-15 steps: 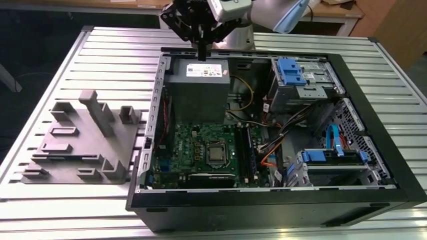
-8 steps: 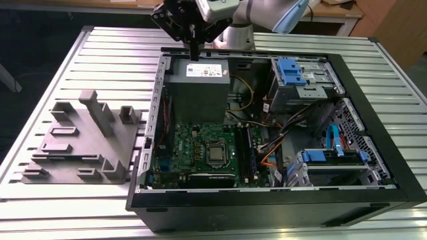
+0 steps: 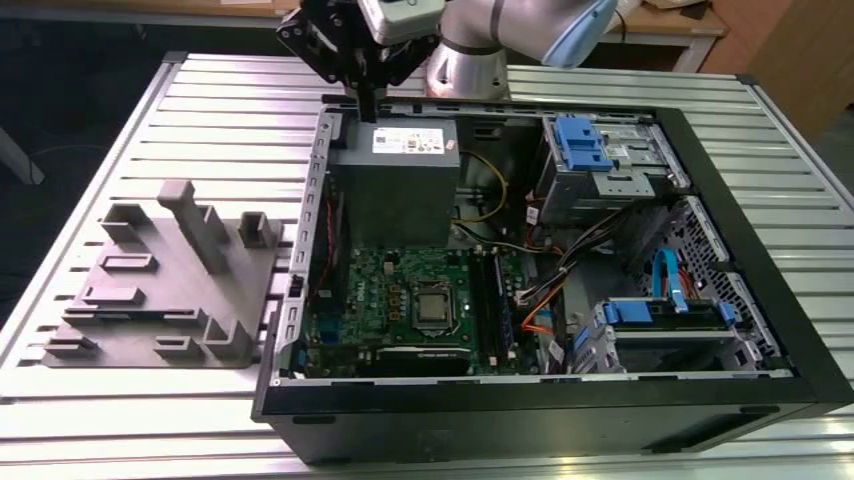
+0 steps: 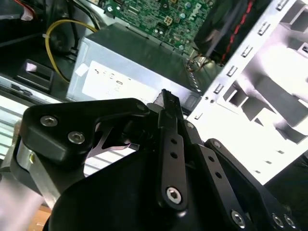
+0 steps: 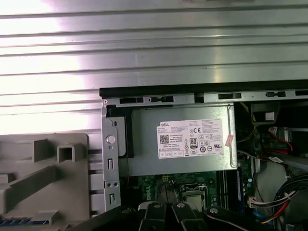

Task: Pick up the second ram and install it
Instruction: 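Reach for the second ram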

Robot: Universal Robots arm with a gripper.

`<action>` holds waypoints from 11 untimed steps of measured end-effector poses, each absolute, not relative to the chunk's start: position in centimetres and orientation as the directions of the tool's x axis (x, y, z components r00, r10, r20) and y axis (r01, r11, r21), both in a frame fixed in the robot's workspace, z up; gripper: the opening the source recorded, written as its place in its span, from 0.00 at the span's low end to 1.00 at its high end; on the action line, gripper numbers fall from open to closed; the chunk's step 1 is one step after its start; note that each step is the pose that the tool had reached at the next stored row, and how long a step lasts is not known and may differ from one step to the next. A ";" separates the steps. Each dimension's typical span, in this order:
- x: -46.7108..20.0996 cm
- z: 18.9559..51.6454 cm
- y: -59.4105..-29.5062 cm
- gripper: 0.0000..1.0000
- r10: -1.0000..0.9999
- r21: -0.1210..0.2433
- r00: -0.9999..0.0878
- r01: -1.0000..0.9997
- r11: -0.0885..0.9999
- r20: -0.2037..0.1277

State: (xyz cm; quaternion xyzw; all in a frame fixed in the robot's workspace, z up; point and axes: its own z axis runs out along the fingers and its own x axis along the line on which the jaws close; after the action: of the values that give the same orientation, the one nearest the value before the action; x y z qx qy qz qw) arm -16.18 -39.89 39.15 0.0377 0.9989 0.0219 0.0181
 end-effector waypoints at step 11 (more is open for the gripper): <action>-18.3 39.1 -39.9 0.07 0.076 0.046 -0.996 0.074 0.996 -0.040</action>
State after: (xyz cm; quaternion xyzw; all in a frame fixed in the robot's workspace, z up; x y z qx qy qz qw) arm -18.27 -39.89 39.06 0.0377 0.9988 0.0220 0.0207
